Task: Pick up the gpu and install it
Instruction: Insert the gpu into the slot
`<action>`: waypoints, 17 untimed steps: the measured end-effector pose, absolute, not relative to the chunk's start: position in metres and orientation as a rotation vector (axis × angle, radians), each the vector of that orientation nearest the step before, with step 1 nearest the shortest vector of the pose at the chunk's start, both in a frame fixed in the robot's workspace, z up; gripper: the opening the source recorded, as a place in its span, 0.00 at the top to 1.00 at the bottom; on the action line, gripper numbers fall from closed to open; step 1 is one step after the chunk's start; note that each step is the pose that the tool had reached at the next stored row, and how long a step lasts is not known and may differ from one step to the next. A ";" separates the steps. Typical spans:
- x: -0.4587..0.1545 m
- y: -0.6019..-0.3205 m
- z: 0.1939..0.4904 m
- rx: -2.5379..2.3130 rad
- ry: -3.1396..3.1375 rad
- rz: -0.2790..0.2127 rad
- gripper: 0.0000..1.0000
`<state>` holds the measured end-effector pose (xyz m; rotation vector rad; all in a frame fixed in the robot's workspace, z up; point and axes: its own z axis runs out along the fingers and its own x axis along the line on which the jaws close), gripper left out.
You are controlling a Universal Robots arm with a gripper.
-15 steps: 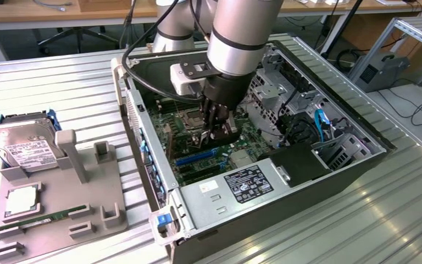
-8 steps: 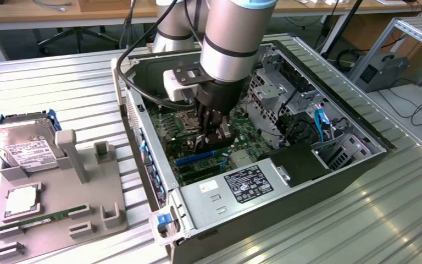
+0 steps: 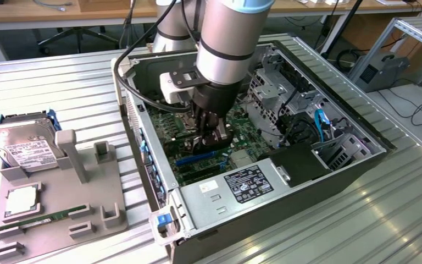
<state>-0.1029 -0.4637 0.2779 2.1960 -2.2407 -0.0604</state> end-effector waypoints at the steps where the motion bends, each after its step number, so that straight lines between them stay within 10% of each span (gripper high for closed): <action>1: -0.103 -0.464 0.277 2.196 -2.240 -0.060 0.74; 17: -0.105 -0.463 0.268 2.196 -2.240 -0.060 0.74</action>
